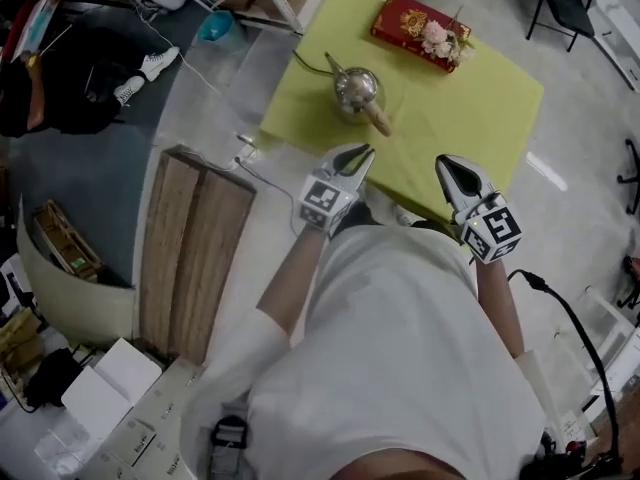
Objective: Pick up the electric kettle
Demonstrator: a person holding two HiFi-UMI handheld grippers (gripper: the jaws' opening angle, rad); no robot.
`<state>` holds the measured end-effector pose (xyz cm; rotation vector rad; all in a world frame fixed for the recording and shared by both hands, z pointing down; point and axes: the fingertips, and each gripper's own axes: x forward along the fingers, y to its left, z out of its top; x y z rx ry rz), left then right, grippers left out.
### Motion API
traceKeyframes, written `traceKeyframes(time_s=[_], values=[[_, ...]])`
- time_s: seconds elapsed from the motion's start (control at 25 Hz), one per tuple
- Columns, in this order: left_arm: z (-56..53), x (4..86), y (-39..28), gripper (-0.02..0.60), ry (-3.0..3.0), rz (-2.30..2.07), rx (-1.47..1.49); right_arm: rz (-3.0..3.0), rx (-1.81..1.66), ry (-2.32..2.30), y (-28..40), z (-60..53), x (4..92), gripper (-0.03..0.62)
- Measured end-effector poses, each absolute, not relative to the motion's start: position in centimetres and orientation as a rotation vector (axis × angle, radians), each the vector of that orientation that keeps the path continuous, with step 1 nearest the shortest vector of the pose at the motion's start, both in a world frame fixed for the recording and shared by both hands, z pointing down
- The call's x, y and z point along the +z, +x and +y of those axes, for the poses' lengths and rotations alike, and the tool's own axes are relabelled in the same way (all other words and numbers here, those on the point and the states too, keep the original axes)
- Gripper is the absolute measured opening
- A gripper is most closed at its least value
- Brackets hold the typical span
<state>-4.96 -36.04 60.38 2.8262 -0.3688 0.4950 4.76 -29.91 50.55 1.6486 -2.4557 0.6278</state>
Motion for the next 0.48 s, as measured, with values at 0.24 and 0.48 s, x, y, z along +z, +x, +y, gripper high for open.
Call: traceKeyframes(time_s=[0.24, 0.48], values=[[-37.6, 65.4, -3.0, 0.084, 2.78, -0.283, 0.601, -2.361, 0.657, 1.742, 5.6, -29.8, 50.8, 0.005], [-38.9, 69.8, -0.8, 0.163, 2.773, -0.267, 0.665, -2.249, 0.744, 1.852, 6.2, -29.4, 51.9, 0.005]])
